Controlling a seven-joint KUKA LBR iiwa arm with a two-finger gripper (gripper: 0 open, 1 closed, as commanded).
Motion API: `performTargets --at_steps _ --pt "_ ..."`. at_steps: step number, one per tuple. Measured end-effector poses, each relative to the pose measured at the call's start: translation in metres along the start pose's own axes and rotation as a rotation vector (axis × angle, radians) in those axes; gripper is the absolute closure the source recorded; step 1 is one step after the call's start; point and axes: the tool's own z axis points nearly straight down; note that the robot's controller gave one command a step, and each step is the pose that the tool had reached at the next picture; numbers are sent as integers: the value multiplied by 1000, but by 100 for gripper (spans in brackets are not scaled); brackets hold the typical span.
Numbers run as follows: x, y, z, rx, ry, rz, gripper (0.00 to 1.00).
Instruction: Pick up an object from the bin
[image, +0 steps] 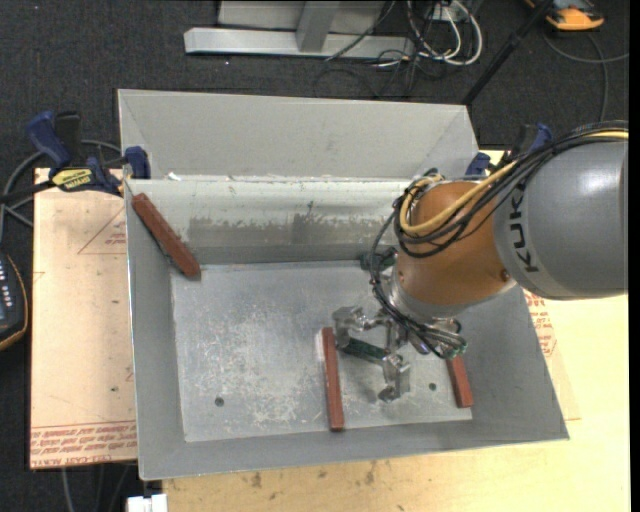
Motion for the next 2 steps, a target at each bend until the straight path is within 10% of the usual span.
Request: performTargets --at_steps 1,2 --pt "-42 -60 28 6 -8 -72 0" --pt "-42 -59 26 5 -7 -74 100"
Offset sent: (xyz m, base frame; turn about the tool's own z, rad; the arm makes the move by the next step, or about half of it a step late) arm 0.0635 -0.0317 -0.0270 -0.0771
